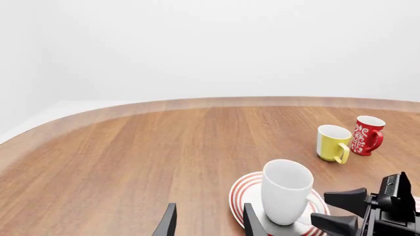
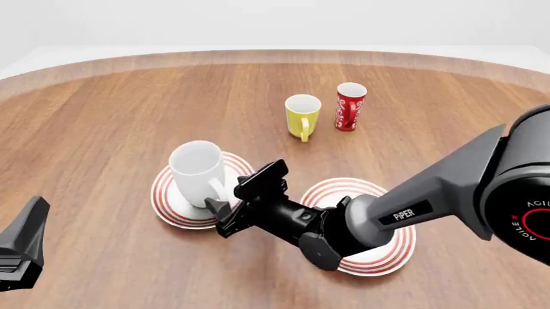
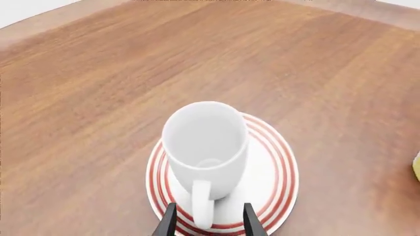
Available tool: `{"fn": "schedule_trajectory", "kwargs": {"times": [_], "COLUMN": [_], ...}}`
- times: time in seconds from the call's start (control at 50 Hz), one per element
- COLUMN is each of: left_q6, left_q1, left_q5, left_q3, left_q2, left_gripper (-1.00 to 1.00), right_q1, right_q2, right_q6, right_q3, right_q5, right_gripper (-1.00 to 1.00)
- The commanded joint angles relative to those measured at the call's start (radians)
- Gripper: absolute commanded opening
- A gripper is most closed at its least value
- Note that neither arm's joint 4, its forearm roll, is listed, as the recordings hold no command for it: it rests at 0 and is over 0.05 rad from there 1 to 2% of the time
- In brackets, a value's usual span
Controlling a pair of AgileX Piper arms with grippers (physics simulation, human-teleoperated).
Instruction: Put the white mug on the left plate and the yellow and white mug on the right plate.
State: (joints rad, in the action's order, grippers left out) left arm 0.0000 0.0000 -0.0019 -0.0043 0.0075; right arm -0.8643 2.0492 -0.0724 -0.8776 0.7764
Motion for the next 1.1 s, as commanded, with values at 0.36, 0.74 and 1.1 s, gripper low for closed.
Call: {"fn": "schedule_trajectory", "kwargs": {"times": [0.36, 0.74, 1.1], "left_q6": [0.000, 0.000, 0.000], "left_q1": [0.000, 0.000, 0.000], "left_q5": [0.000, 0.000, 0.000], "left_q3": [0.000, 0.000, 0.000], "left_q2": [0.000, 0.000, 0.000], "left_gripper": [1.00, 1.00, 1.00], "right_q1": [0.037, 0.093, 0.233], "right_q2": [-0.118, -0.199, -0.245], "right_q6": [-0.006, -0.007, -0.010], "right_q3": [0.108, 0.167, 0.190], "right_q5": [0.038, 0.075, 0.112], "right_gripper": [1.00, 1.00, 1.00]}}
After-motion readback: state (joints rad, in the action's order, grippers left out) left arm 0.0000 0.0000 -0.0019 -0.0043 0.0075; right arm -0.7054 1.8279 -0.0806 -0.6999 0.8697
